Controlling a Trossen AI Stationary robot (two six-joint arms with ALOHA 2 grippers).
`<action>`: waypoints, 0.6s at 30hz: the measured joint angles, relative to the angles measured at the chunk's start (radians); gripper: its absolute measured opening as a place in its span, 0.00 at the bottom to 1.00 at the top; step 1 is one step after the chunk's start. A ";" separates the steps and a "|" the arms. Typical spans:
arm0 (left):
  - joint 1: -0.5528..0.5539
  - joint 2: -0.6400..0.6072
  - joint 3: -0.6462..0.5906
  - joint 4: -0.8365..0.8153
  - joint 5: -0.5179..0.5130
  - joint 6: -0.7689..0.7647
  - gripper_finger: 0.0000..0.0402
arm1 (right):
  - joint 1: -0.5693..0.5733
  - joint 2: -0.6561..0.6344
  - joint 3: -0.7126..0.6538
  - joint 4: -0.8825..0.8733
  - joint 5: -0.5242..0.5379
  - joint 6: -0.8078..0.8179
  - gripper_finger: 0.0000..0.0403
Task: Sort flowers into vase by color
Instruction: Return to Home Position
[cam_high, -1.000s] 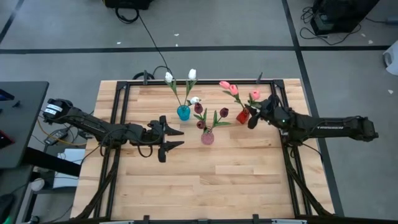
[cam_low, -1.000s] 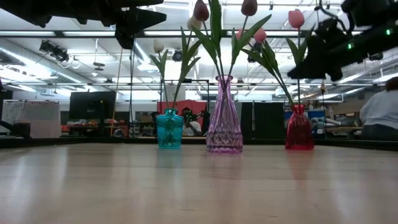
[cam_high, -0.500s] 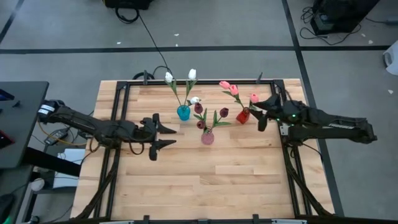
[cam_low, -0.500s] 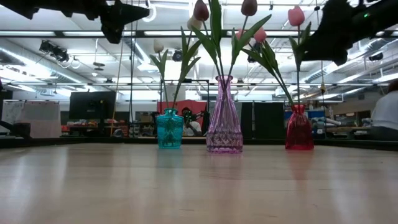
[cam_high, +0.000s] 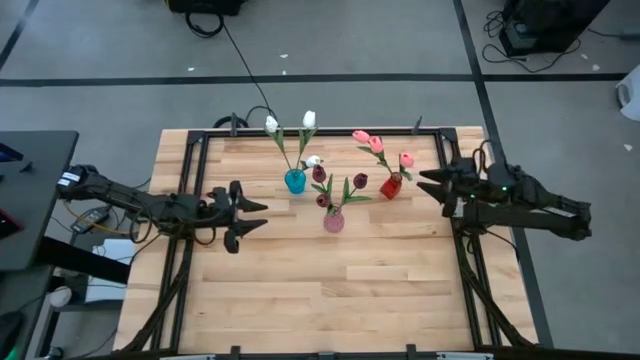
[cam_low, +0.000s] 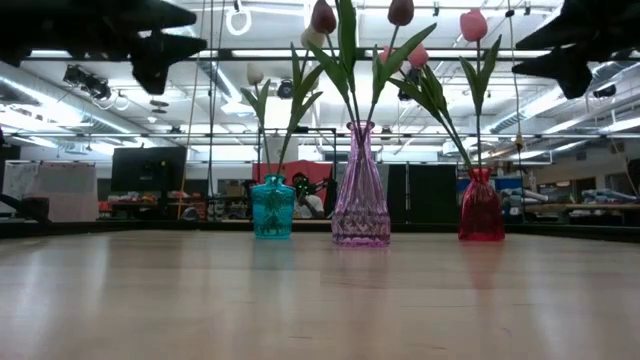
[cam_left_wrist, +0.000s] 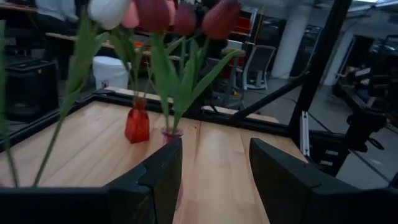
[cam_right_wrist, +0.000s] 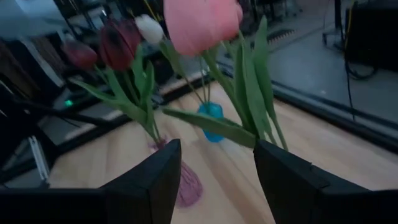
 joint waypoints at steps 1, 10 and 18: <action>0.000 -0.018 -0.014 -0.003 -0.007 -0.007 0.48 | 0.000 -0.017 -0.002 0.003 -0.002 0.000 0.53; 0.000 -0.174 -0.105 -0.076 -0.091 -0.021 0.48 | 0.000 -0.161 -0.085 0.079 -0.010 0.019 0.53; 0.000 -0.253 -0.108 -0.166 -0.104 -0.025 0.48 | 0.001 -0.156 -0.161 0.257 -0.065 0.021 0.53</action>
